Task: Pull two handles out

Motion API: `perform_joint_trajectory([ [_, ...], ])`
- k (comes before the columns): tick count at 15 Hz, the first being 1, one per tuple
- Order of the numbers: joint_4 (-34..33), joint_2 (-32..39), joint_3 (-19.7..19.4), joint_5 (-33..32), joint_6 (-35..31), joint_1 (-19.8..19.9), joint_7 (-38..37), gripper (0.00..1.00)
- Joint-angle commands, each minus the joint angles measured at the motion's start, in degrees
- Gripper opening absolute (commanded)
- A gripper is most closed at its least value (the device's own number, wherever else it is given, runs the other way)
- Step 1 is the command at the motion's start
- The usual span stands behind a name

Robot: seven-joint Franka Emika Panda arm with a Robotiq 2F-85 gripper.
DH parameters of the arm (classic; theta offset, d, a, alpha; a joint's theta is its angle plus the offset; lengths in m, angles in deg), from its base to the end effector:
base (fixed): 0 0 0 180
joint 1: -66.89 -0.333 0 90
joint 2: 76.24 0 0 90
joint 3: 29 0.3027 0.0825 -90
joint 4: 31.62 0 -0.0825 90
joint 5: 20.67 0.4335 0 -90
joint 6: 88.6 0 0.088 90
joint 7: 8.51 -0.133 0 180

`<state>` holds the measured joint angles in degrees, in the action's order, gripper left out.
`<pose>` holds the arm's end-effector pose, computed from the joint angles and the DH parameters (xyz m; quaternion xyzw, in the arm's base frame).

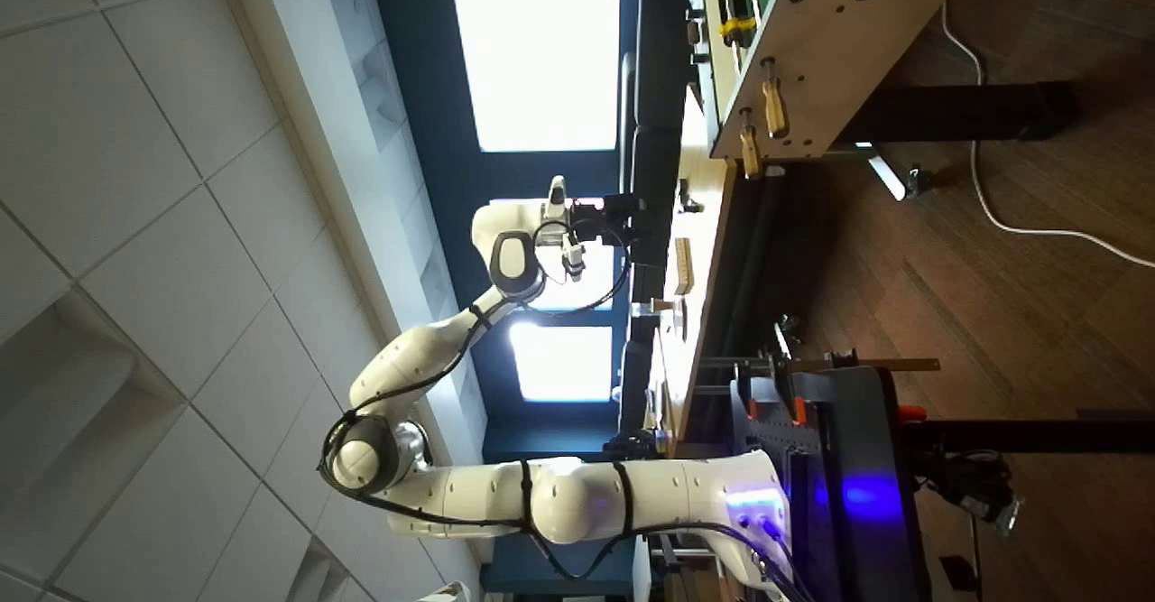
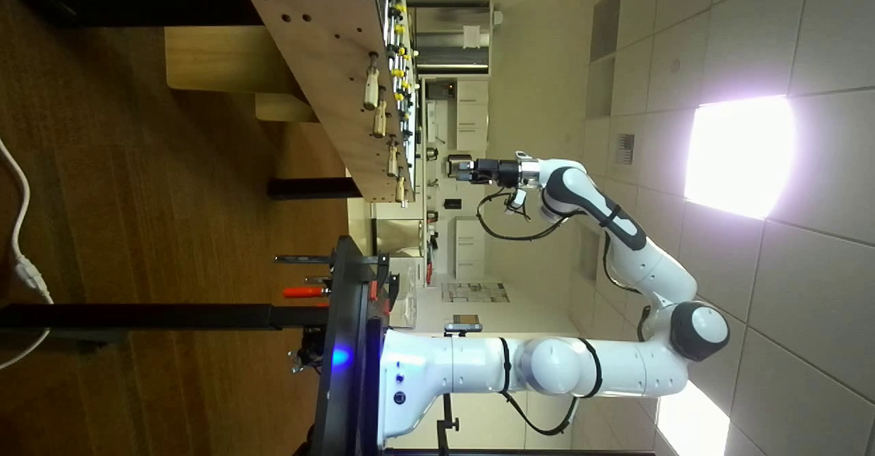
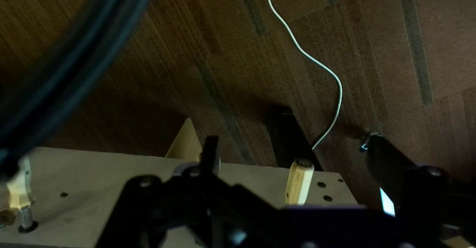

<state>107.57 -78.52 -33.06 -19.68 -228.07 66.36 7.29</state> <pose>0.5197 -0.0315 0.2495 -0.9947 -0.1004 -0.0232 0.0033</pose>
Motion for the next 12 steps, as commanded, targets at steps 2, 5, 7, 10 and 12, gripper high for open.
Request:
perform_joint_trajectory([
  [2,-8.89,6.12,2.87,1.37,2.74,-0.18,-0.2,1.0],
  [5,-13.55,10.63,4.13,0.58,3.37,0.03,-1.48,1.0],
  [7,-16.42,13.38,4.5,0.23,3.47,0.11,-2.66,1.0],
  [10,-20.52,17.35,4.56,-0.15,3.01,-0.01,-6.02,1.0],
  [12,-22.94,19.58,4.78,0.07,3.27,-0.08,-7.51,1.0],
])
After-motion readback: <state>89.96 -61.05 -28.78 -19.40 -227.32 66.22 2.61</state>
